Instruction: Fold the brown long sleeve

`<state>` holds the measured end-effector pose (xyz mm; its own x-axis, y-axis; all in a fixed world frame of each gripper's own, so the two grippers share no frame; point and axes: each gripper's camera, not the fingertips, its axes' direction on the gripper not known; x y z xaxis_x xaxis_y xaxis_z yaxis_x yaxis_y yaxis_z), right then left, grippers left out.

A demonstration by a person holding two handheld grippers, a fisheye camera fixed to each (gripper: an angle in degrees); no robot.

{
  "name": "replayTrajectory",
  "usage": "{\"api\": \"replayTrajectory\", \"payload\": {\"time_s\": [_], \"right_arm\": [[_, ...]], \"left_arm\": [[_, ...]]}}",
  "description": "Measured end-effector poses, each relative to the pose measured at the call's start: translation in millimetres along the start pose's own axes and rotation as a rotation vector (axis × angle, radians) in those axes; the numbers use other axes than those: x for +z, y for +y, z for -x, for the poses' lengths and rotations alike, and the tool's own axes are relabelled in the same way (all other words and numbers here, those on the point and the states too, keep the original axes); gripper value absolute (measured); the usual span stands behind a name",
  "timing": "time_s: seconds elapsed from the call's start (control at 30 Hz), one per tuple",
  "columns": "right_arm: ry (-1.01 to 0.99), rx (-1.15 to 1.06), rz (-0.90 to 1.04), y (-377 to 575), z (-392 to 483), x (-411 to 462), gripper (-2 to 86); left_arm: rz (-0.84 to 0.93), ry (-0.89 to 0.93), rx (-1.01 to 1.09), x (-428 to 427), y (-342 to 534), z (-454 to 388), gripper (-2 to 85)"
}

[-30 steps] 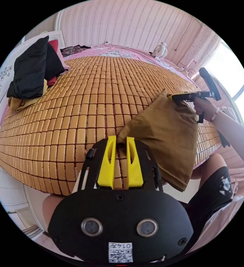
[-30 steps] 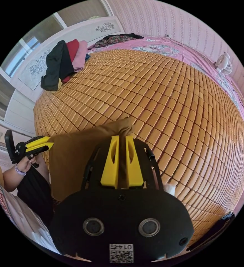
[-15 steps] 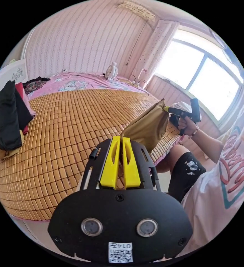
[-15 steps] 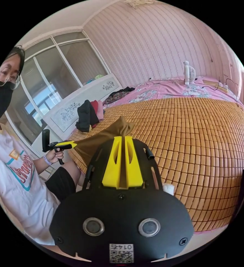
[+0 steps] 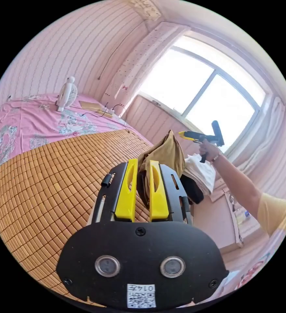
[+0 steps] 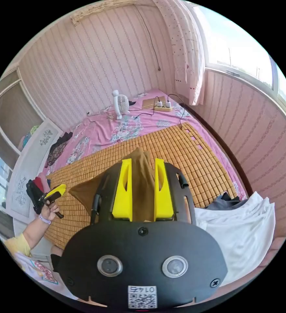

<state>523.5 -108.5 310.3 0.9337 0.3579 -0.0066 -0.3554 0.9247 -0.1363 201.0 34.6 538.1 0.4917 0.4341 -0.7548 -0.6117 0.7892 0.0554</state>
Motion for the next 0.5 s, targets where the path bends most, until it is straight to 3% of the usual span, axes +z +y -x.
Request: {"api": "replayTrajectory", "payload": {"time_s": [0.13,0.27,0.37,0.5], "right_arm": [[-0.004,-0.079,-0.100,26.9,20.4,11.3,11.5],[0.013,-0.356,-0.002,113.7,74.3,26.8,11.6],[-0.026,-0.430,0.047,188.4,98.2,29.5,11.2],[-0.092,-0.543,0.133,259.5,149.5,47.0,10.5]], "left_arm": [[0.049,-0.067,-0.032,0.1,30.7,28.4,7.1],[0.123,-0.136,0.089,-51.1,94.0,33.7,7.1],[0.162,-0.223,0.116,-120.8,162.5,35.4,6.9],[0.120,-0.403,-0.063,-237.2,262.0,44.6,6.9]]}}
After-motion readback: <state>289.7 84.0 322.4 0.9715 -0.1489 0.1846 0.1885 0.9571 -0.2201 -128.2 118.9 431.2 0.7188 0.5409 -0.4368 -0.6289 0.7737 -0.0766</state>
